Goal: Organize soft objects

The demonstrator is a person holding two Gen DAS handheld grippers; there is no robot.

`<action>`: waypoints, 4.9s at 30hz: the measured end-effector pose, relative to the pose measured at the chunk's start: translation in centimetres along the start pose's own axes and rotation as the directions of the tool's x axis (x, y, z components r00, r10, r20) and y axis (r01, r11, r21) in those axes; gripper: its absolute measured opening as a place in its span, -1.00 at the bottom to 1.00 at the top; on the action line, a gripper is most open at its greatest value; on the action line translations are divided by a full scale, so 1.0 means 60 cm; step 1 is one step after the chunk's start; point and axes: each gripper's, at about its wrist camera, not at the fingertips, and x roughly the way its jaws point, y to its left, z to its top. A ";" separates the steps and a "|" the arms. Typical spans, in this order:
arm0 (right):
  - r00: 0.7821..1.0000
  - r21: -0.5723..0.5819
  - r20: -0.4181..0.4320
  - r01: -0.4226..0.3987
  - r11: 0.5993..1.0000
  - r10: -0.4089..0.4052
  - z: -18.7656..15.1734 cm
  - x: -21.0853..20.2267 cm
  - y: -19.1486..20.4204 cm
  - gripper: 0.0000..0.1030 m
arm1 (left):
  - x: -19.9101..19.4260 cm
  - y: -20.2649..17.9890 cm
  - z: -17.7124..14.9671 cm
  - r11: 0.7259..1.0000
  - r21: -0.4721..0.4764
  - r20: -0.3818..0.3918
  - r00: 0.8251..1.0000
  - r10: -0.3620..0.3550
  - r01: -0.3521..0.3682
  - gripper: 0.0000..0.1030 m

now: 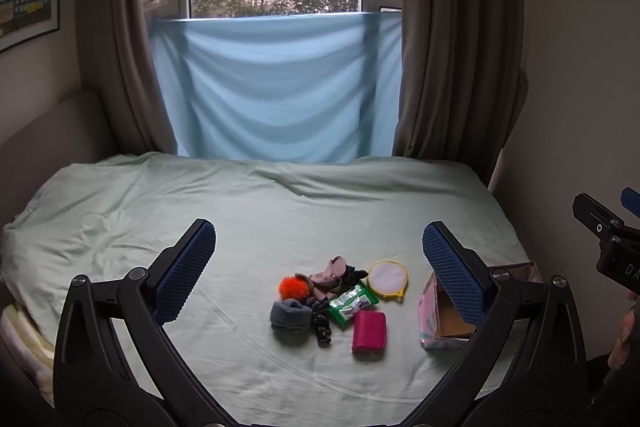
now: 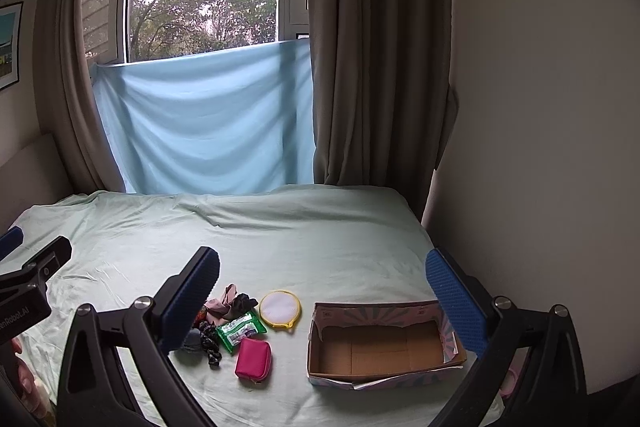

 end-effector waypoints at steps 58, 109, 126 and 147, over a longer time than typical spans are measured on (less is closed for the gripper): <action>1.000 0.002 0.002 0.003 1.000 -0.003 -0.001 0.006 -0.002 0.99 | 0.004 -0.007 -0.007 1.000 0.021 0.017 1.000 0.014 -0.014 0.99; 0.922 0.060 -0.383 0.084 0.995 -0.055 -0.408 0.453 0.244 0.99 | 0.572 0.166 -0.398 0.964 0.081 -0.408 0.891 -0.200 0.254 0.99; 0.867 0.116 -0.498 0.063 0.991 0.004 -0.516 0.600 0.223 0.50 | 0.665 0.138 -0.479 0.955 0.087 -0.478 0.853 -0.210 0.284 0.62; 0.874 0.181 -0.485 0.064 0.981 0.032 -0.477 0.537 0.198 -0.09 | 0.593 0.129 -0.419 0.957 0.100 -0.448 0.871 -0.202 0.274 -0.07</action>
